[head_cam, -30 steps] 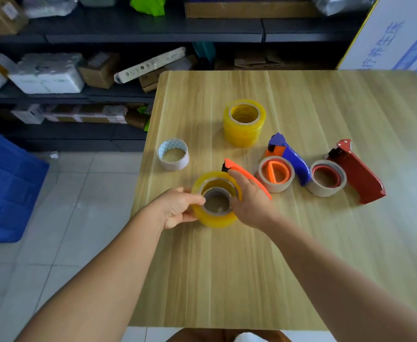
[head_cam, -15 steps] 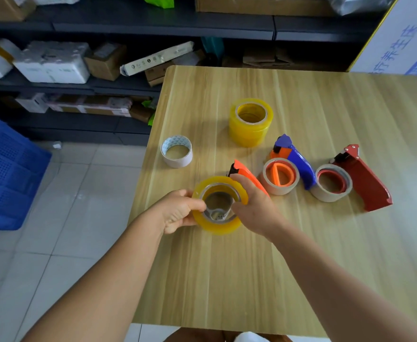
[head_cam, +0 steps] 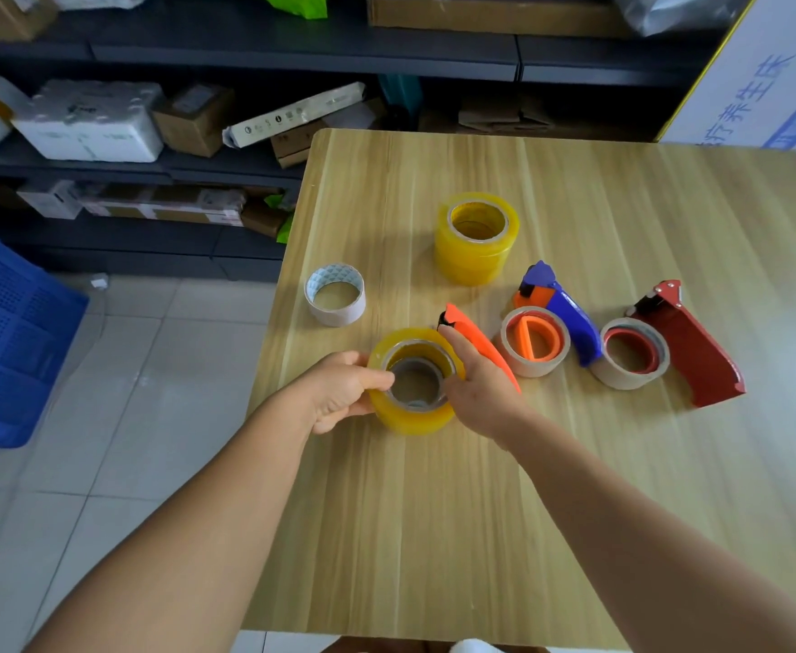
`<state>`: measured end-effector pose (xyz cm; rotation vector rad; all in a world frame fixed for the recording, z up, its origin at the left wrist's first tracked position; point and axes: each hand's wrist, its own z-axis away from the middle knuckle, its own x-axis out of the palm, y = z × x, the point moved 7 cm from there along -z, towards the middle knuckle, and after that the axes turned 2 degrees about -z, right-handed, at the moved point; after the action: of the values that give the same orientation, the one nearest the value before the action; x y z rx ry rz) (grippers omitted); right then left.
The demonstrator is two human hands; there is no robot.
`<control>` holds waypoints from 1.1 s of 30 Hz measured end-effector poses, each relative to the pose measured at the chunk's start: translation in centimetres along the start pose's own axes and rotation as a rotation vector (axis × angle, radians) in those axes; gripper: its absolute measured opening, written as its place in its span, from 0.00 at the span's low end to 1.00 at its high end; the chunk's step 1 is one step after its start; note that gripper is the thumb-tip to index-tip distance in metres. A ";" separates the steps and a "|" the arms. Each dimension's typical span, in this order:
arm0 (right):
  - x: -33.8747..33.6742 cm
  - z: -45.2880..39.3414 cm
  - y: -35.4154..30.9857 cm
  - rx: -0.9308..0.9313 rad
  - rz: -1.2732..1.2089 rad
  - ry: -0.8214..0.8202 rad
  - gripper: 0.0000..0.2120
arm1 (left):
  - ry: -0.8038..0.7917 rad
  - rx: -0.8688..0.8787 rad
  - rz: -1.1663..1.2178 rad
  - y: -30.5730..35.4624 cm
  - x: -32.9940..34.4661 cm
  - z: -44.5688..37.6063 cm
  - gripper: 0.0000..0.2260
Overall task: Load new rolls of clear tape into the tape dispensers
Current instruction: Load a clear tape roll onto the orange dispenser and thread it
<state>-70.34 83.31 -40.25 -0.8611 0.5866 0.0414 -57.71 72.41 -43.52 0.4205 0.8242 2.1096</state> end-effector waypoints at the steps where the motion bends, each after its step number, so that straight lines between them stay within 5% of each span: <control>1: 0.2 -0.1 0.1 0.017 0.018 -0.025 0.32 | 0.008 -0.018 -0.008 -0.3 0.0 -0.2 0.14; 6: 0.9 -0.6 0.6 0.040 0.015 -0.109 0.31 | -0.020 -0.043 -0.028 -1.2 -0.4 -0.8 0.16; 10: 2.3 -0.1 1.8 -0.073 0.131 -0.131 0.33 | 0.052 -0.037 -0.336 -3.0 -0.9 -1.2 0.31; 14: 2.8 -0.8 2.3 -0.035 0.153 -0.188 0.35 | 0.041 -0.046 -0.467 -3.4 -1.0 -1.9 0.30; 17: 2.8 -0.9 1.5 -0.031 0.205 -0.139 0.40 | 0.029 -0.009 -0.472 -2.8 -0.7 -2.3 0.36; 22: 3.6 -0.4 0.5 -0.151 0.444 -0.127 0.47 | 0.022 0.029 -0.408 -2.2 -0.5 -2.2 0.30; 28: 2.4 -1.0 0.3 -0.091 0.551 -0.097 0.45 | -0.099 0.010 -0.342 -1.4 0.3 -1.3 0.35; 33: 2.4 -0.3 -0.9 -0.162 0.590 0.032 0.47 | -0.035 -0.021 -0.160 -1.3 0.2 -1.8 0.29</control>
<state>-68.24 82.04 -40.99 -0.8209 0.8600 0.6182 -58.09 72.45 -45.74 0.3674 0.7883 1.9566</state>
